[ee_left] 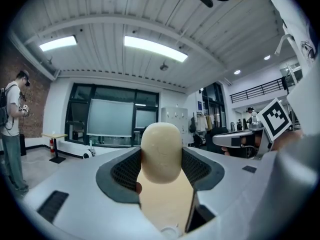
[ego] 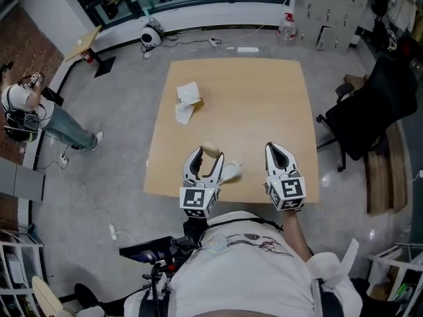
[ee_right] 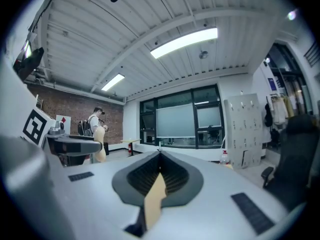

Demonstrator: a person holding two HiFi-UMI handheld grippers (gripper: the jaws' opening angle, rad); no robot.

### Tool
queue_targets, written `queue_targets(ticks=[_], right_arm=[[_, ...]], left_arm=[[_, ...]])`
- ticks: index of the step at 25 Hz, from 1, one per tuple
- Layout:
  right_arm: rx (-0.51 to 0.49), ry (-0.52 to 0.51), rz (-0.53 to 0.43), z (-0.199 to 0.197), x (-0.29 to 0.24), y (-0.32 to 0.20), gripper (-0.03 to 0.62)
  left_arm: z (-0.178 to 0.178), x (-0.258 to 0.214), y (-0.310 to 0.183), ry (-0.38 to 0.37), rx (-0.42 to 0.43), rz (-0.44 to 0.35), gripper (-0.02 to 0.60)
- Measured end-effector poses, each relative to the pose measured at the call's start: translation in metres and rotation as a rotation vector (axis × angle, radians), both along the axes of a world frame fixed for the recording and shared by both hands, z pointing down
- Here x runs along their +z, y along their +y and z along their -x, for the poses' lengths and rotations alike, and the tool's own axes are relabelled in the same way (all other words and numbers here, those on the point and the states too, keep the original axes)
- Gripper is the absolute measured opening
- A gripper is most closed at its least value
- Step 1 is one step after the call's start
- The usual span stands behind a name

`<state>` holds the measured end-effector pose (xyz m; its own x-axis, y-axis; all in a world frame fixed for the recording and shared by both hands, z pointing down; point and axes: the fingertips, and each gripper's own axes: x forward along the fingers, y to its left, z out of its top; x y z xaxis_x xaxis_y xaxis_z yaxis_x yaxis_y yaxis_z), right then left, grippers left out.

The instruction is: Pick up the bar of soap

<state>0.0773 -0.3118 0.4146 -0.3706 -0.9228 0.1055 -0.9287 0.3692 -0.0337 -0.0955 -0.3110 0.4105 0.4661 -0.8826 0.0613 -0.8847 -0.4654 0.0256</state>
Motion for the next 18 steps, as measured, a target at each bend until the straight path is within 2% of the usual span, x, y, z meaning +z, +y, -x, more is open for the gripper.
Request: queue_targets(ticks=[9,18], right_arm=[[0.022,0.000,-0.059,-0.004,-0.020,-0.003,0.003],[0.020,0.008,-0.092,0.002,-0.028,0.003,0.003]], left_arm=[[-0.004,-0.014,0.000,0.022,0.002,-0.034,0.250],[-0.007,-0.020,0.005,0.010,0.014,-0.048,0.250]])
